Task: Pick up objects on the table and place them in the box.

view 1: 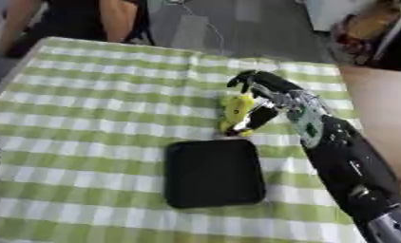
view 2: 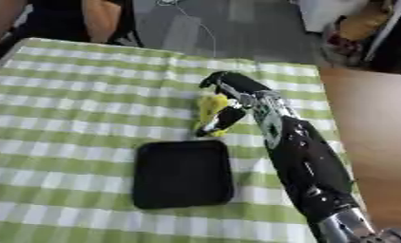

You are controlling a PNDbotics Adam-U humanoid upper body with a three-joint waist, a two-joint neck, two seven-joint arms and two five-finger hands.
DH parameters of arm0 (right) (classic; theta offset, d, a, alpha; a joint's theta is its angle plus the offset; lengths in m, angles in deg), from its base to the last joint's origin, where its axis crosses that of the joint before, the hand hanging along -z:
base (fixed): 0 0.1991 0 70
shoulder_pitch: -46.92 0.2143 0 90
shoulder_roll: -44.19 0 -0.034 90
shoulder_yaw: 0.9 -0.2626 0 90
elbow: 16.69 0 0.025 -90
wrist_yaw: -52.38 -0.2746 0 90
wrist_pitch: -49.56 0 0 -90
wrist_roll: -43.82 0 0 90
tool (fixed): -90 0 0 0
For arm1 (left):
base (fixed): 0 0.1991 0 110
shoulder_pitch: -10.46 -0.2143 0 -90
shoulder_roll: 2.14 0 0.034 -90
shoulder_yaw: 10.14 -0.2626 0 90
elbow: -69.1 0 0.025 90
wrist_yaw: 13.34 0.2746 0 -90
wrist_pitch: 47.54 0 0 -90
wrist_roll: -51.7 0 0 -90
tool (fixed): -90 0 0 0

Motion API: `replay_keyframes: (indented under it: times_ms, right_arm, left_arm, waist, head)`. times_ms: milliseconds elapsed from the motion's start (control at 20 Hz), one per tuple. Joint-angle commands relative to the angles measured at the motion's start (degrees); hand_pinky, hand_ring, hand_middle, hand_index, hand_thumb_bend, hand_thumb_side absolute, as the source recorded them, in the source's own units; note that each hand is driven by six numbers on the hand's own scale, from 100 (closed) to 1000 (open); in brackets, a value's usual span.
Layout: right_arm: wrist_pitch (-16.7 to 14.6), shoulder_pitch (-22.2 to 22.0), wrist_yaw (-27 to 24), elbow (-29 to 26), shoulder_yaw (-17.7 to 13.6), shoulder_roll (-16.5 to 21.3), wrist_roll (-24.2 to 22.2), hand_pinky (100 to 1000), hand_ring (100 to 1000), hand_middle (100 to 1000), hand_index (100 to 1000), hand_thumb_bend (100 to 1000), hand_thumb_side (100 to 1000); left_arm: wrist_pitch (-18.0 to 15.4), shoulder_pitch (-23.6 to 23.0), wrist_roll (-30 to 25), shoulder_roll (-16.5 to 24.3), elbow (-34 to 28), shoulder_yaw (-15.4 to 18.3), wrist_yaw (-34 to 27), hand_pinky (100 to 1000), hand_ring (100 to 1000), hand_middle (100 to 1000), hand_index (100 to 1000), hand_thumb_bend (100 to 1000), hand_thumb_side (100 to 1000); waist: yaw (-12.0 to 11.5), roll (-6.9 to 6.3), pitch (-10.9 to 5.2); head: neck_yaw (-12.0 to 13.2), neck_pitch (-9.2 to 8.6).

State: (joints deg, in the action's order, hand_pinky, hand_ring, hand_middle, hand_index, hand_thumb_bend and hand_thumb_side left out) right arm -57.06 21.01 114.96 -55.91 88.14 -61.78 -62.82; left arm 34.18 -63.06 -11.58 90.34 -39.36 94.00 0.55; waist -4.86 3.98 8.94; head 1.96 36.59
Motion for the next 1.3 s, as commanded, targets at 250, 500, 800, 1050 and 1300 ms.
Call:
replay_keyframes:
  times_ms: [250,500,800,1050,1300]
  right_arm:
    - [0.7,1.0,0.9,-1.0,-1.0,1.7,0.9,581,724,804,855,890,374]
    - [1.0,0.8,1.0,-0.8,-1.2,1.8,1.1,579,723,803,853,892,370]
    - [1.1,0.7,1.0,-0.6,-1.3,1.9,1.1,572,717,799,851,888,367]
    - [1.6,0.3,1.0,-0.1,-1.5,2.1,1.0,524,692,792,849,883,340]
    - [2.0,-0.1,2.3,0.6,-1.2,2.2,0.5,541,702,794,849,845,369]
  left_arm:
    - [-0.3,1.7,-0.8,0.3,-1.1,-0.5,-0.5,500,580,752,876,341,834]
    - [-0.3,1.7,-1.0,0.2,-1.2,-0.6,-0.6,501,581,752,876,341,834]
    - [-0.3,1.7,-1.0,0.3,-1.2,-0.6,-0.6,502,582,753,876,339,834]
    - [-0.3,1.8,-1.1,0.3,-1.3,-0.6,-0.7,502,583,753,877,339,834]
    - [-0.3,1.8,-1.2,0.3,-1.3,-0.7,-0.7,502,583,753,875,339,834]
  waist:
    - [-0.9,-0.43,-0.2]
    - [-0.9,-0.42,-0.06]
    - [-0.9,-0.45,-0.12]
    - [-0.9,-0.44,-0.08]
    - [-0.9,-0.46,-0.02]
  head:
    - [-1.0,-1.37]
    - [-0.9,-1.29]
    - [-0.8,-1.33]
    - [-0.7,-1.36]
    - [-0.7,-1.13]
